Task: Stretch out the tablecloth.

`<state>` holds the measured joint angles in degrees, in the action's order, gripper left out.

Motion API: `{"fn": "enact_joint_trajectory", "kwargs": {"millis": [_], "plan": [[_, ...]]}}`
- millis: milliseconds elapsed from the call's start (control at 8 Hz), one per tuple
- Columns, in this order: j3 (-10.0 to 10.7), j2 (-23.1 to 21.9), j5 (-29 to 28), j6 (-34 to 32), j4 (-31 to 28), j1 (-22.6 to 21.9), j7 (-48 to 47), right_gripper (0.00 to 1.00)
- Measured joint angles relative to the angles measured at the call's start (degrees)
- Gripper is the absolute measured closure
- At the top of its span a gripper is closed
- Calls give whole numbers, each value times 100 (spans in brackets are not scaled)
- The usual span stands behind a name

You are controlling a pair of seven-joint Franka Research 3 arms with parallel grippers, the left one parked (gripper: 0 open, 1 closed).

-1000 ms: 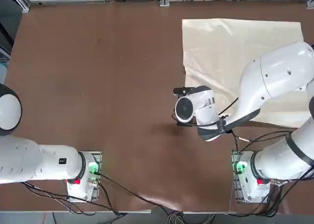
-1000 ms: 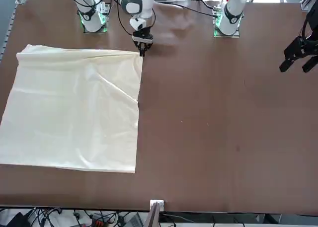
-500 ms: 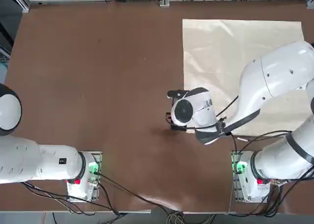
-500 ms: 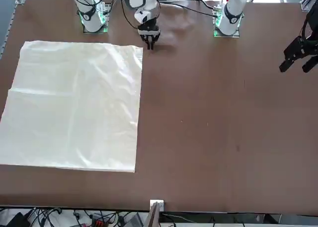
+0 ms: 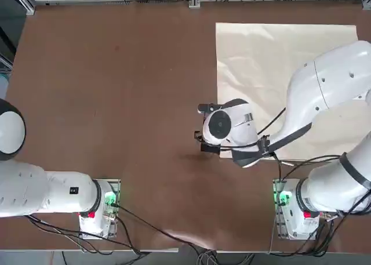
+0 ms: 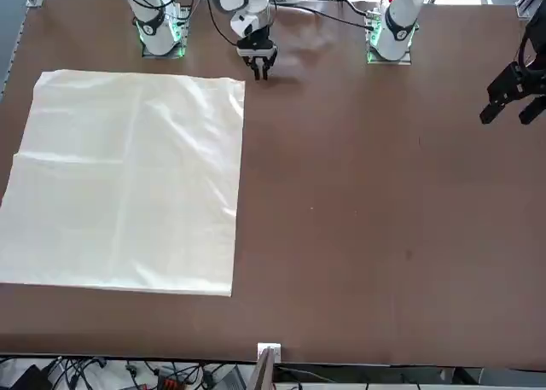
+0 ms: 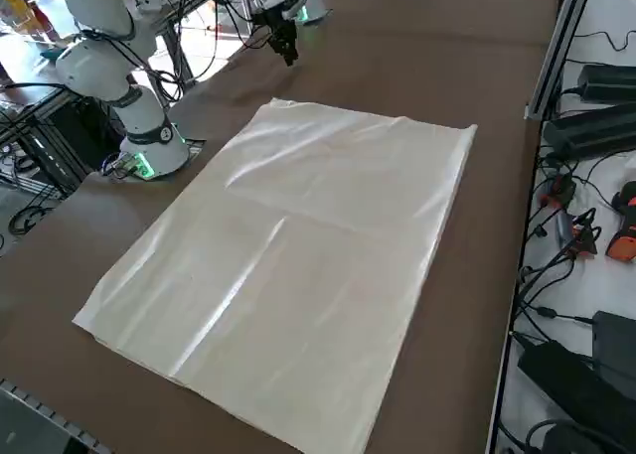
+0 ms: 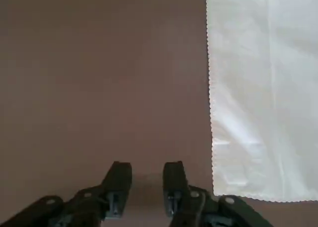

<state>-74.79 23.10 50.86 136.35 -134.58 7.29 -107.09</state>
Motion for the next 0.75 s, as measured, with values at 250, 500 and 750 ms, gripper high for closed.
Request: {"fn": "enact_joint_trajectory", "kwargs": {"millis": [250,500,750], "plan": [[-21,6,3,4,150,322,34,17],[-23,10,8,-116,555,777,471,0],[-18,25,-229,-329,1071,1292,1402,0]]}}
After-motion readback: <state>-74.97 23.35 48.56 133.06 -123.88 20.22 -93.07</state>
